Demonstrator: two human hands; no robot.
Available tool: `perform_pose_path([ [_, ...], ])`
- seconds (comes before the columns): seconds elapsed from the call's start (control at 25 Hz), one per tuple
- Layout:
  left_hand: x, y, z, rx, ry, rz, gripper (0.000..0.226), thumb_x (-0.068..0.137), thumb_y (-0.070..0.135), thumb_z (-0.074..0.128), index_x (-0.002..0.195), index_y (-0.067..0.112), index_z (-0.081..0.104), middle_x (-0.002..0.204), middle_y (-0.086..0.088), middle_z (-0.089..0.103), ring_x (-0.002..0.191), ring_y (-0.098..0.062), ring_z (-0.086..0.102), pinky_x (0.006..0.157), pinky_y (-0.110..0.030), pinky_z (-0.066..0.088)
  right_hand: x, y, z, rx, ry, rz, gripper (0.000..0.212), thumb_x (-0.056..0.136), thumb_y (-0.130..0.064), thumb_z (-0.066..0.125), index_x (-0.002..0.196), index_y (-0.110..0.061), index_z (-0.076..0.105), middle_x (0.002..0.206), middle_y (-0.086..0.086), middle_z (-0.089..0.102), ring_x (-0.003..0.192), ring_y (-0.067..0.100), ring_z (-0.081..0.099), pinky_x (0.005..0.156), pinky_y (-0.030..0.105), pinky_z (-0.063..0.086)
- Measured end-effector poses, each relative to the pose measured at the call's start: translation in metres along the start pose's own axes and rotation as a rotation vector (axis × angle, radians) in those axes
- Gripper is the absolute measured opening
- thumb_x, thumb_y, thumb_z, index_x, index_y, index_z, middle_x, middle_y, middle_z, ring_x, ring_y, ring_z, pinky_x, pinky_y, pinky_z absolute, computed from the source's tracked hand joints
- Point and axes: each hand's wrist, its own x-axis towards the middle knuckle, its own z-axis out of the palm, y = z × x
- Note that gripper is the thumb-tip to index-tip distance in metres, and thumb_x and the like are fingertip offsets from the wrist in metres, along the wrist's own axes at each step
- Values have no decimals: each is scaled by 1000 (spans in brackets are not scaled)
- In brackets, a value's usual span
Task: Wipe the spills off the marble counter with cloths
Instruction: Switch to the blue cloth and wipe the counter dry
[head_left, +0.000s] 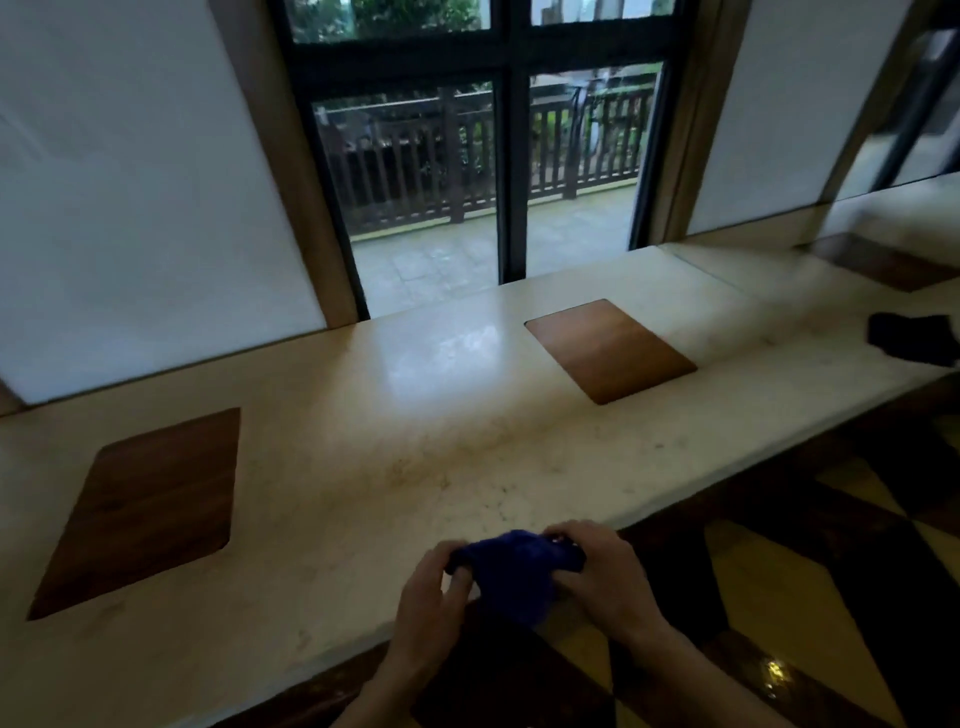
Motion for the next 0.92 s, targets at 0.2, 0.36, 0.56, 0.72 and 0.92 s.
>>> perform_pose_path([
  [0.2,54,121,111,-94,-177,278,15,96,23,56,107,33,59,103,8,65,97,0,58,79,-11,43,-22,64,-152,-21,255,121,34,84,-24,74,116,-26,65,101,-13,58,96,5,53,87,25,44],
  [0.36,60,216,211,-166,-395,434,29,86,45,55,109,28,60,104,6,64,96,-5,59,77,-12,44,-73,124,-250,-55,509,245,34,80,-29,77,112,-31,68,97,-16,60,88,2,54,78,25,45],
  [0.56,45,294,305,-292,-590,535,15,89,33,57,104,32,59,103,1,65,91,-5,63,75,-18,50,-140,178,-314,-30,713,389,30,80,-36,74,107,-43,64,102,-23,61,97,7,57,84,33,51],
  [0.72,38,329,366,-343,-755,535,20,97,18,61,105,35,60,111,-4,64,97,-8,65,77,-21,54,-178,209,-344,-89,838,506,34,83,-33,75,111,-44,59,100,-29,50,100,5,49,80,17,36],
  [0.92,63,348,416,-415,-859,499,20,88,39,59,108,41,62,119,-6,64,106,-28,67,83,-49,60,-170,240,-369,-108,907,579,32,85,-35,73,115,-40,61,107,-22,52,107,7,47,90,30,39],
])
